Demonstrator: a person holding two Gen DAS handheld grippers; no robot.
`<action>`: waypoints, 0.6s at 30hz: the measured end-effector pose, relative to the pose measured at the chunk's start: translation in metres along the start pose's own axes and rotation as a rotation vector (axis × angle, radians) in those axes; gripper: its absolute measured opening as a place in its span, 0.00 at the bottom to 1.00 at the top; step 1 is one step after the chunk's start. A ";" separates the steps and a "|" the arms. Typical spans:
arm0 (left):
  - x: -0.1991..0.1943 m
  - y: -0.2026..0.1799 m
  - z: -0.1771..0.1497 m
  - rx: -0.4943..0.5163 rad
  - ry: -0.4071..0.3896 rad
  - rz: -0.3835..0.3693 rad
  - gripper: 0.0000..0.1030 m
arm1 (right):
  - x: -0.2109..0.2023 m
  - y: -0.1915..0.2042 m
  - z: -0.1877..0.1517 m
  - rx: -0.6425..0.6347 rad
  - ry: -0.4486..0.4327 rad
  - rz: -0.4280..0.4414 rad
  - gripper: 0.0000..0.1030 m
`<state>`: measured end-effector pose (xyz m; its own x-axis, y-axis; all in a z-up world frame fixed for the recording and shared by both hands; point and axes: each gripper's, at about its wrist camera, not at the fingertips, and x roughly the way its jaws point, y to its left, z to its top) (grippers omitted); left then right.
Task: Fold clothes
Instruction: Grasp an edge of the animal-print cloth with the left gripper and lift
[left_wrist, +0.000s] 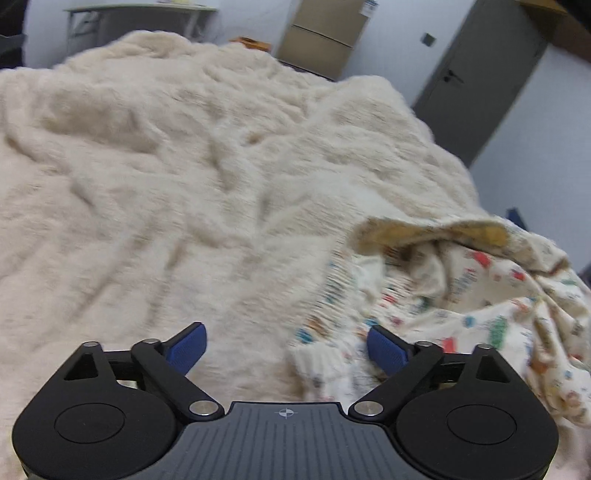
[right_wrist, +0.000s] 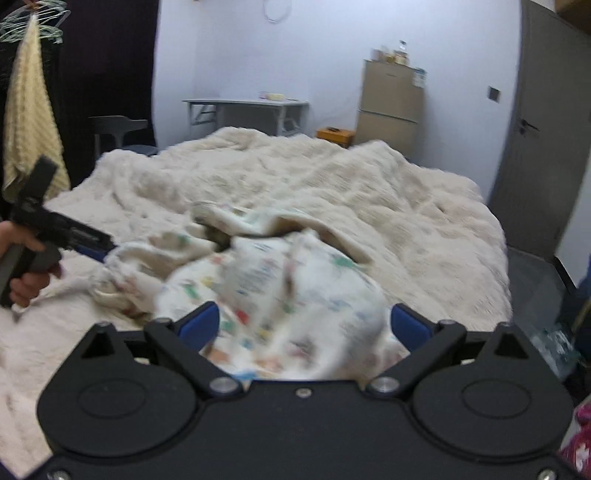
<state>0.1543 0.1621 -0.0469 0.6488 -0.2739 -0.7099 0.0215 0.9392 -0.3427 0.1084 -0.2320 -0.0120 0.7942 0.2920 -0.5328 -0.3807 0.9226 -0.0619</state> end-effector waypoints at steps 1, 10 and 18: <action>0.001 -0.004 -0.001 0.021 -0.005 -0.009 0.59 | 0.000 -0.001 -0.001 0.004 -0.001 0.000 0.89; -0.033 -0.052 -0.014 0.226 -0.129 -0.020 0.12 | -0.009 0.011 -0.004 -0.061 -0.020 0.022 0.85; -0.106 -0.127 -0.034 0.439 -0.272 -0.140 0.09 | -0.029 0.007 -0.002 -0.072 -0.064 0.025 0.82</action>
<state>0.0569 0.0652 0.0514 0.7891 -0.3940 -0.4712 0.4006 0.9117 -0.0914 0.0818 -0.2348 0.0013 0.8120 0.3322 -0.4800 -0.4317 0.8952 -0.1108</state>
